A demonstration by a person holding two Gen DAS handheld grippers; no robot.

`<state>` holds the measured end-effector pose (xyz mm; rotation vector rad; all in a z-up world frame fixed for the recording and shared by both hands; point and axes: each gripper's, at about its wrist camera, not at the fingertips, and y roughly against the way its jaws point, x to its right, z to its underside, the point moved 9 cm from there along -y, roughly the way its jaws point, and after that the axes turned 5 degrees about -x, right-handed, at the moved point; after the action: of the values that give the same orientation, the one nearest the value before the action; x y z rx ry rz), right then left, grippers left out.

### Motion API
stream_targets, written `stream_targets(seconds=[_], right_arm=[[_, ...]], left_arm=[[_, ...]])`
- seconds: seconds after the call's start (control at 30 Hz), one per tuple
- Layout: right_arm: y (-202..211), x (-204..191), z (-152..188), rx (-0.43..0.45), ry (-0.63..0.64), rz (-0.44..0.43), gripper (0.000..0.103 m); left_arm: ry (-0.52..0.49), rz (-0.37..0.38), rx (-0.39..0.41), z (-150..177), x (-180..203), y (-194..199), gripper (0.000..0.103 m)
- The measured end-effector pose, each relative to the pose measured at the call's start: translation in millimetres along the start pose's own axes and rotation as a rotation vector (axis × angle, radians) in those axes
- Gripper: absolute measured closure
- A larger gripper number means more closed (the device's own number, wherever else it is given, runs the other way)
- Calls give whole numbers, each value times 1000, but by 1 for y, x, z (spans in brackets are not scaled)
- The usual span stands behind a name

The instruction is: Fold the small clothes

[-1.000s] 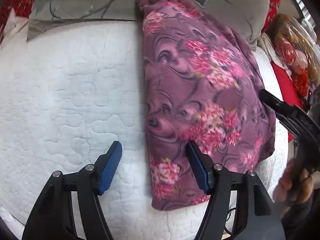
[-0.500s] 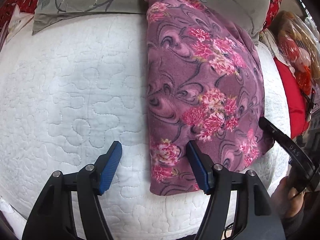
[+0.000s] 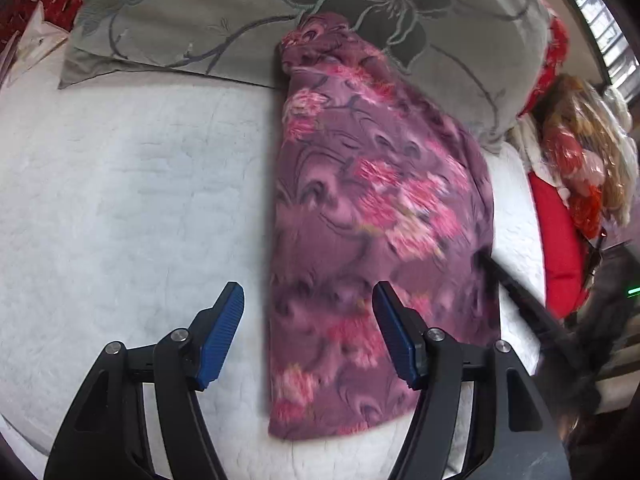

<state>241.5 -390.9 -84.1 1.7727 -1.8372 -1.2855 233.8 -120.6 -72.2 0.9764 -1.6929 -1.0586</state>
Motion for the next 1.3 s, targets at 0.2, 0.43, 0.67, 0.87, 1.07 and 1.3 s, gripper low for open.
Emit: stream_targets(seconds=[0.2, 0.43, 0.67, 0.87, 1.07, 1.3], right_arm=[[-9, 5, -11, -36, -34, -20, 85], [-30, 22, -72, 7, -157, -13, 54], [-61, 33, -94, 43, -187, 17, 98], [-58, 48, -91, 20, -221, 31, 84], [-19, 4, -60, 49, -58, -167, 74], [-10, -5, -29, -7, 73, -34, 73]], left_arm=[[24, 60, -28, -21, -7, -11, 35], [97, 112, 16, -70, -15, 1, 35], [111, 93, -13, -87, -26, -39, 27], [51, 83, 29, -90, -19, -14, 27], [63, 118, 28, -50, -14, -15, 27], [23, 93, 21, -31, 3, -1, 27]])
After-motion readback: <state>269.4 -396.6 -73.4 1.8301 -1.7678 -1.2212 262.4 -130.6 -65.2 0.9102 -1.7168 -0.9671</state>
